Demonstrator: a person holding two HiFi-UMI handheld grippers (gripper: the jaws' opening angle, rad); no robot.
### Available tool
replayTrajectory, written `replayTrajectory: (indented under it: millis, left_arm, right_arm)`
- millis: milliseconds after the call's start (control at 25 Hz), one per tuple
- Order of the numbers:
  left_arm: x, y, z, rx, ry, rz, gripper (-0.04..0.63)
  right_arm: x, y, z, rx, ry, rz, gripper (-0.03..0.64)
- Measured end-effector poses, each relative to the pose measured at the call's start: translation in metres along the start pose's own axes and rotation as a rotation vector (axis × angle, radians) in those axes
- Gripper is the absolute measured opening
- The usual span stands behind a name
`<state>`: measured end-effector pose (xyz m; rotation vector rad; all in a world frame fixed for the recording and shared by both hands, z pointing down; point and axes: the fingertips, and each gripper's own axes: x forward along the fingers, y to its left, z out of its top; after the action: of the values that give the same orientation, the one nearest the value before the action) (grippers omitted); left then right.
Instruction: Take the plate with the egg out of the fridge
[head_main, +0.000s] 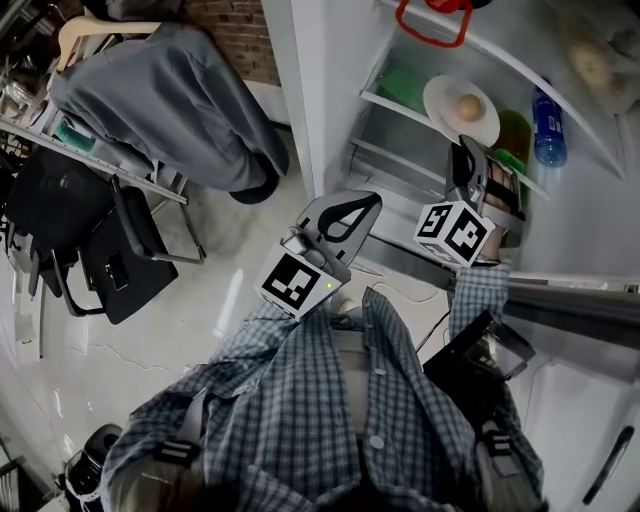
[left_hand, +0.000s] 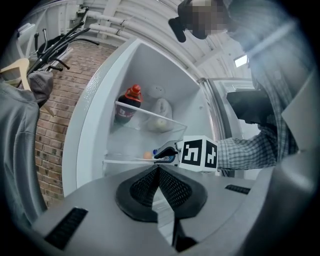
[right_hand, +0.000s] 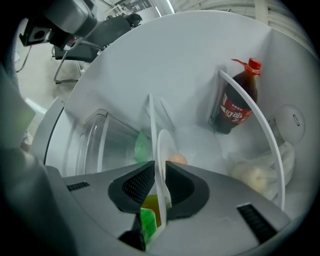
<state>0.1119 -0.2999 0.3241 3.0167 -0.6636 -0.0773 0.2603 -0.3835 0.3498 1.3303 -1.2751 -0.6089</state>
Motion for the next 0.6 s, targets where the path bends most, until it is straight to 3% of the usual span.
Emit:
replayTrajectory:
  millis: [200,600]
  left_arm:
    - [-0.004,0.006,-0.003,-0.026,-0.003,0.017,0.006]
    - [0.009,0.001,-0.006,-0.115,-0.012,-0.022,0.006]
  right_arm:
    - [-0.003,0.002,0.004,-0.030,-0.003,-0.007,0.055]
    - [-0.018,-0.001,0.005,-0.032,-0.031,-0.024,0.026]
